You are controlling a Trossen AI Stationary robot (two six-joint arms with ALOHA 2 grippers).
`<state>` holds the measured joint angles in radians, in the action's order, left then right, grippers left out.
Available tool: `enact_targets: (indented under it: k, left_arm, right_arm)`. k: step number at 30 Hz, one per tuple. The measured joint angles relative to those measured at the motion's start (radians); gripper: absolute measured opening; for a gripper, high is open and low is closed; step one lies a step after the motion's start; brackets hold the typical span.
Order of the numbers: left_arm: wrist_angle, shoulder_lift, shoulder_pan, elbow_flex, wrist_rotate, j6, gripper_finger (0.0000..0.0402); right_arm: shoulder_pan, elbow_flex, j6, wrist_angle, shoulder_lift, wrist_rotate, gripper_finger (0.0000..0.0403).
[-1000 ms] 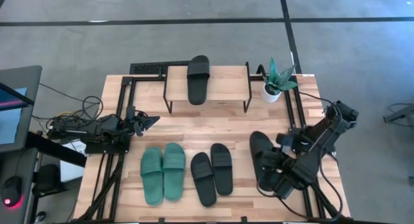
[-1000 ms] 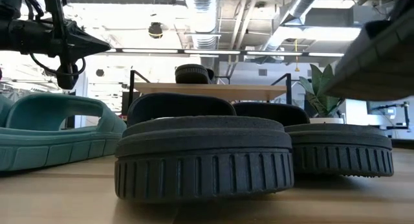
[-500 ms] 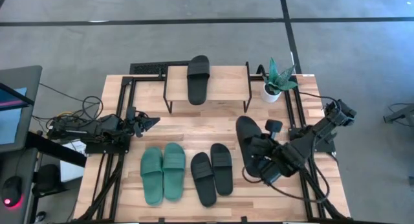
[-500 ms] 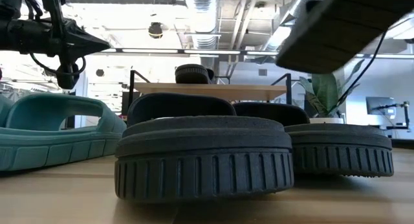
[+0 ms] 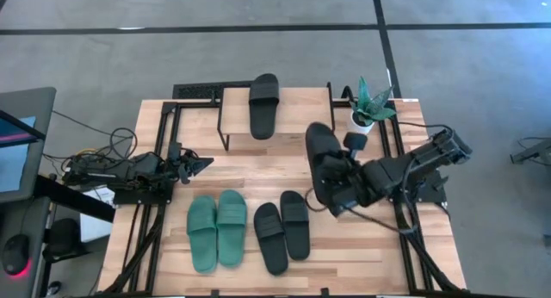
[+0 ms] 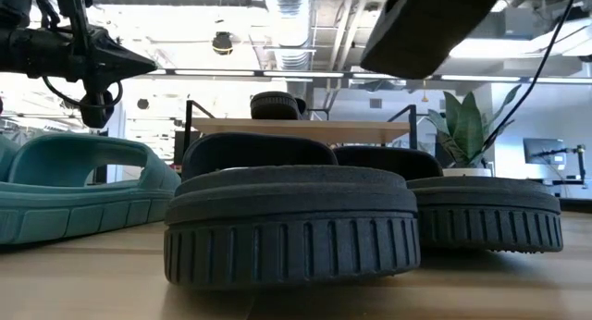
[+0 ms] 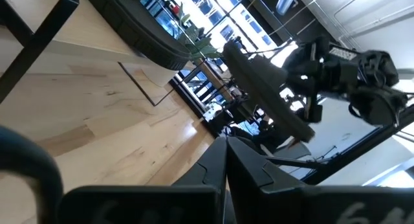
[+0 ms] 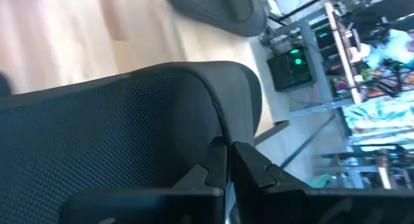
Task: Pick and place slides into the shelf
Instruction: Put the black slide on the shelf
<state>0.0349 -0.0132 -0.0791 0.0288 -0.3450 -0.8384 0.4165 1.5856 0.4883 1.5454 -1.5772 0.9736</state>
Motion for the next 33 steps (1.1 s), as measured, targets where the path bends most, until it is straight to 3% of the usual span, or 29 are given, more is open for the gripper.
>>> enact_targets:
  k: [16,20,33]
  left_arm:
    - [0.0,0.0,0.0,0.0,-0.004,0.008,0.0]
    - [0.0,0.0,0.0,0.0,-0.004,0.008,0.0]
    - [0.0,0.0,0.0,0.0,-0.01,0.022,0.0]
  right_arm:
    - [-0.349,0.005,-0.533,-0.416,0.0,-0.002,0.0]
    - [-0.428,0.005,-0.658,-0.538,0.0,-0.058,0.0]
    - [-0.61,0.005,-0.812,-0.691,0.0,-0.195,0.0]
